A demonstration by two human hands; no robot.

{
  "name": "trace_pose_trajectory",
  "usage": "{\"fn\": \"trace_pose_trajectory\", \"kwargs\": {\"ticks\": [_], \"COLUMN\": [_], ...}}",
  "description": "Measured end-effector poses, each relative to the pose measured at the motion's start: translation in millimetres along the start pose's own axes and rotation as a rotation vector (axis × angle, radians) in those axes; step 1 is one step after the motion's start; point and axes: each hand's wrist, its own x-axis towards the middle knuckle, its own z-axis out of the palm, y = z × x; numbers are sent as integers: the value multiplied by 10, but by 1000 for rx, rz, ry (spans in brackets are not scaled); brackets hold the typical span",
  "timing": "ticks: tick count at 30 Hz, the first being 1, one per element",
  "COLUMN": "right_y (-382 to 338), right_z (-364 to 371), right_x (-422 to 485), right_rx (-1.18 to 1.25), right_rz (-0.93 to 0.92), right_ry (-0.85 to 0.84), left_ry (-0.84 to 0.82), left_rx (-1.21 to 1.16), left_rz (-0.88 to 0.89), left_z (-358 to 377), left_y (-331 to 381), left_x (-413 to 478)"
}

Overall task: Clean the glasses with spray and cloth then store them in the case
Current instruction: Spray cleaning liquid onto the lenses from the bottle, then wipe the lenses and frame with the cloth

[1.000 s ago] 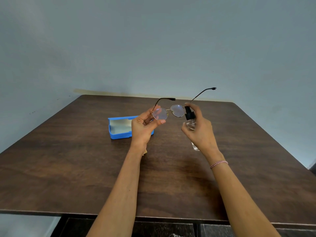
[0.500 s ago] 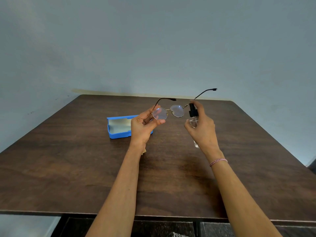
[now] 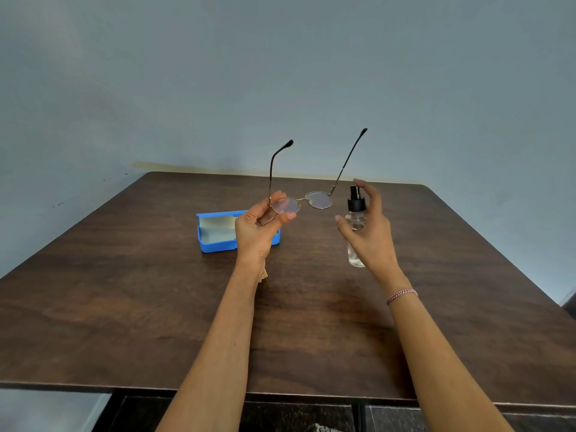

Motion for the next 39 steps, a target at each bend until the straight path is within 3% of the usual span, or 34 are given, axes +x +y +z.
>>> {"fn": "trace_pose_trajectory", "kwargs": {"ticks": [19, 32, 34, 39], "right_y": [338, 403, 361, 11], "right_z": [-196, -343, -376, -447], "right_x": [34, -119, -170, -349], "right_rx": [121, 109, 101, 91], "right_rz": [333, 343, 331, 133], "right_ry": [2, -87, -22, 432], "left_ry": [-58, -87, -73, -11], "left_rx": [-30, -96, -94, -83], "left_rz": [-58, -69, -70, 3], "left_z": [-12, -30, -84, -376], "left_y": [-77, -42, -16, 68], "left_x": [31, -34, -41, -17]}}
